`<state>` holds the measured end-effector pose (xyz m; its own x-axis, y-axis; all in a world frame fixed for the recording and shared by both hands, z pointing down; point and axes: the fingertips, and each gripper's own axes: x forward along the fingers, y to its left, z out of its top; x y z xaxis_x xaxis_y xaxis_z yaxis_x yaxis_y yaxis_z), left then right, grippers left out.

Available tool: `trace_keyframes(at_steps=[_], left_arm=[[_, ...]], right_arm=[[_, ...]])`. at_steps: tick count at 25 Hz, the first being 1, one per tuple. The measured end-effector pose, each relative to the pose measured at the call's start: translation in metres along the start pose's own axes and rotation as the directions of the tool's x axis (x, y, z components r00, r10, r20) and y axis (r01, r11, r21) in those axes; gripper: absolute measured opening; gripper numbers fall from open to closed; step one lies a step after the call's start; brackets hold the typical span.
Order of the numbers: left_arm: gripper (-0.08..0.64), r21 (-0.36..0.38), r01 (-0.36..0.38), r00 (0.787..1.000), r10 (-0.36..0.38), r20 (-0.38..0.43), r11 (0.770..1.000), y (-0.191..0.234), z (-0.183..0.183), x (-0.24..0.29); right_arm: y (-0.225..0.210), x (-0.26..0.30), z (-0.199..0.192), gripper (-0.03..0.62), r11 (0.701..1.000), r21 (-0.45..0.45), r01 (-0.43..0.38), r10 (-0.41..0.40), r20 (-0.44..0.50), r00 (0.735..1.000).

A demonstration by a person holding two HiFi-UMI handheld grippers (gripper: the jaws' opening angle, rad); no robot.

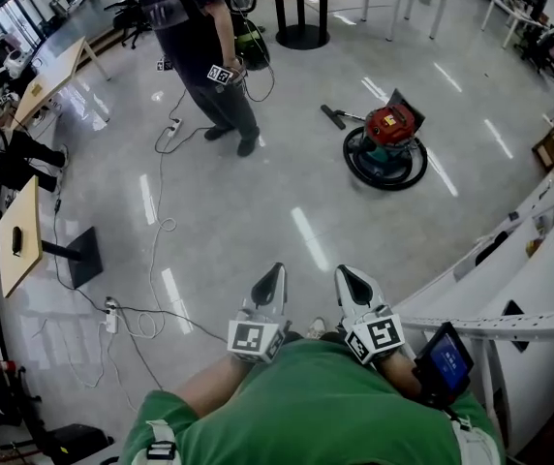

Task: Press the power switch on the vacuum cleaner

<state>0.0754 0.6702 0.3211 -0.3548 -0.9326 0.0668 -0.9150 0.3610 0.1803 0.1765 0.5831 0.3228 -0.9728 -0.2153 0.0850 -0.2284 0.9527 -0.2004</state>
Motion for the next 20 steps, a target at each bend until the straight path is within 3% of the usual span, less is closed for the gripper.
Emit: trace_keyframes(at_steps=[9,20], left_arm=[[0.006,0.023,0.136,0.991,-0.136,-0.005,0.99,-0.043,-0.001,0.052],[0.006,0.026,0.318,0.948,-0.317,-0.034,0.948,-0.077,-0.005,0.122]], right_arm=[[-0.057,-0.014,0.006,0.002,0.992,0.021,0.126,-0.126,0.027,0.992],[-0.119,-0.022,0.007,0.002,0.946,0.055,0.318,-0.32,0.031,0.947]])
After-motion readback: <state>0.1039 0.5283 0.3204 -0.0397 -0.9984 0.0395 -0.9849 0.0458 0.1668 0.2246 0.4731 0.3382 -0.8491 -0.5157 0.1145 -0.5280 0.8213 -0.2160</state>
